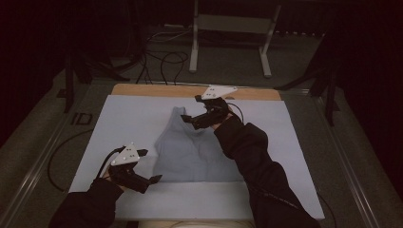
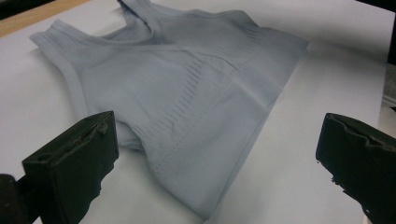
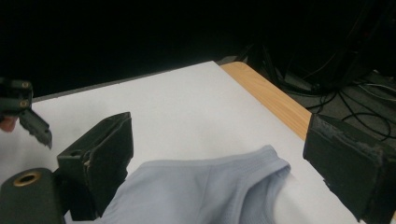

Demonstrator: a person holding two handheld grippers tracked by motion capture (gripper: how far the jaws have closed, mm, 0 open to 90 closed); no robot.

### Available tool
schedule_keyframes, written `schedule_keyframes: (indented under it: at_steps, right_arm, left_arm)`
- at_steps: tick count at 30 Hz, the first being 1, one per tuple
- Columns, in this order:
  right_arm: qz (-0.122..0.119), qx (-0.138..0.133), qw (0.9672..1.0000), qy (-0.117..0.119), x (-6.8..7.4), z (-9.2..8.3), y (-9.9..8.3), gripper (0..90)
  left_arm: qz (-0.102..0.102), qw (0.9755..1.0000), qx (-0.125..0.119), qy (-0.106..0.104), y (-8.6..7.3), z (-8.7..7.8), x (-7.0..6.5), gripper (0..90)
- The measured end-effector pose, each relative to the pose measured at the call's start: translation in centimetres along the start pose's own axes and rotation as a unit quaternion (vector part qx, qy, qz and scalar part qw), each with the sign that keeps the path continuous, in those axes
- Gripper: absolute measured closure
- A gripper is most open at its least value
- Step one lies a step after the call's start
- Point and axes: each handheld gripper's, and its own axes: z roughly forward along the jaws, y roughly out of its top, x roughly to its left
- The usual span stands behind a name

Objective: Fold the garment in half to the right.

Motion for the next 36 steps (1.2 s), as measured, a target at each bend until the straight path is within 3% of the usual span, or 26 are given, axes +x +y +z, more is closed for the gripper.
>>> schedule_keyframes:
  at_steps: [12, 16, 18, 21, 30, 36]
  right_arm:
    - [0.024, 0.013, 0.9995, 0.015, -0.9, 4.1, 0.3, 8.5]
    - [0.033, 0.025, 0.9990, 0.019, -1.3, 5.6, -0.1, 8.5]
    - [0.038, 0.031, 0.9986, 0.022, -1.6, 6.6, -0.5, 8.5]
    - [0.040, 0.045, 0.9980, 0.016, -2.0, 7.9, -0.9, 8.5]
    - [0.040, 0.088, 0.9953, 0.009, -3.0, 11.7, -1.8, 8.9]
    - [0.057, 0.112, 0.9921, 0.001, -4.0, 13.4, -2.5, 11.0]
  left_arm:
    - [-0.028, 0.9996, 0.004, 0.001, -0.9, 1.4, -0.1, 0.1]
    - [-0.026, 0.9995, 0.016, -0.001, -1.2, 1.8, -0.2, 0.1]
    - [-0.022, 0.9995, 0.023, 0.003, -1.4, 1.9, -0.3, 0.1]
    - [-0.032, 0.9986, 0.038, 0.018, -1.7, 2.3, -0.3, 0.1]
    - [-0.050, 0.9972, 0.055, 0.011, -2.6, 3.2, 0.0, 0.2]
    - [-0.051, 0.9950, 0.085, 0.001, -3.2, 3.9, 0.1, 0.3]
